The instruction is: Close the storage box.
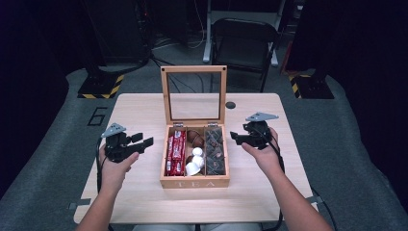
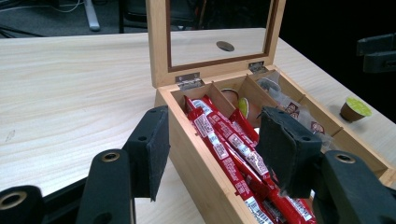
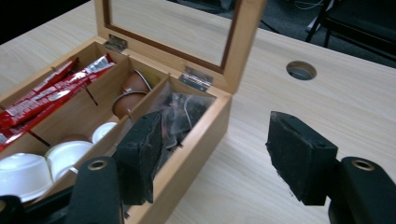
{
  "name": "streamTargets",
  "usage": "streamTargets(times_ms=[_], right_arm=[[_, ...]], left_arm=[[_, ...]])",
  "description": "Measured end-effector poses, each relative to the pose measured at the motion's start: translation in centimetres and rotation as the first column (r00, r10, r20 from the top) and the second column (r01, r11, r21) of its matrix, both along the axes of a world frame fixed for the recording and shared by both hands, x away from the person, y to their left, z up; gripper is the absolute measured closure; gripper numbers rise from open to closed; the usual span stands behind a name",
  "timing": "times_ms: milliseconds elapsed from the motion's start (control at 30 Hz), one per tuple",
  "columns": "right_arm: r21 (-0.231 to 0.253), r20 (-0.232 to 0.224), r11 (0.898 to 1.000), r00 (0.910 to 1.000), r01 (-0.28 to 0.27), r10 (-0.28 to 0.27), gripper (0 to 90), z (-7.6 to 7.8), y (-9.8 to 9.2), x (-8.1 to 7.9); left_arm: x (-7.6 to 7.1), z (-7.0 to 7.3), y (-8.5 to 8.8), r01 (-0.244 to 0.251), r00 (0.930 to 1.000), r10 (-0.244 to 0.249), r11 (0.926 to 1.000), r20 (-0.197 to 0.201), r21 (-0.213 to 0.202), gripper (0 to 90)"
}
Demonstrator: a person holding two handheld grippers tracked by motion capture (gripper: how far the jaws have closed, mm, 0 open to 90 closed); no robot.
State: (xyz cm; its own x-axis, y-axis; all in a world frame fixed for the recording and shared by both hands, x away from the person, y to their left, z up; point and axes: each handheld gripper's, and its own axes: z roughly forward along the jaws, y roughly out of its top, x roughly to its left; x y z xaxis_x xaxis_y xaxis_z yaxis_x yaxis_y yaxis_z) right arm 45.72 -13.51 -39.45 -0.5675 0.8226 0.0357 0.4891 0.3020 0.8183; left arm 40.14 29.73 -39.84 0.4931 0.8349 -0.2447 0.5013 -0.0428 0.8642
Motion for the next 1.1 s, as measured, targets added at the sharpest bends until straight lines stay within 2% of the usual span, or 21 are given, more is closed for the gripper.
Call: streamTargets(times_ms=[400,700,833,1100], right_arm=[[0.005,0.002,0.999,0.9994,-0.035,0.035,35.6,1.8,2.4,1.4],[-0.008,0.016,1.0,0.9997,-0.018,0.018,35.4,2.7,3.2,2.8],[-0.034,0.03,0.999,0.9993,-0.019,0.02,35.4,3.0,3.4,3.5],[-0.037,0.032,0.999,0.9995,-0.008,0.009,35.4,3.3,3.9,5.0]], left_arm=[[0.0,0.1,0.1,-0.002,1.0,0.002,1.0,-0.001,-0.001,43.4],[0.1,0.0,0.1,-0.002,1.0,0.002,1.0,-0.001,0.001,43.4],[0.1,0.0,0.1,-0.003,1.0,0.003,1.0,-0.001,-0.001,43.4],[0.1,0.0,0.1,-0.001,1.0,0.001,1.0,-0.001,0.0,43.4]])
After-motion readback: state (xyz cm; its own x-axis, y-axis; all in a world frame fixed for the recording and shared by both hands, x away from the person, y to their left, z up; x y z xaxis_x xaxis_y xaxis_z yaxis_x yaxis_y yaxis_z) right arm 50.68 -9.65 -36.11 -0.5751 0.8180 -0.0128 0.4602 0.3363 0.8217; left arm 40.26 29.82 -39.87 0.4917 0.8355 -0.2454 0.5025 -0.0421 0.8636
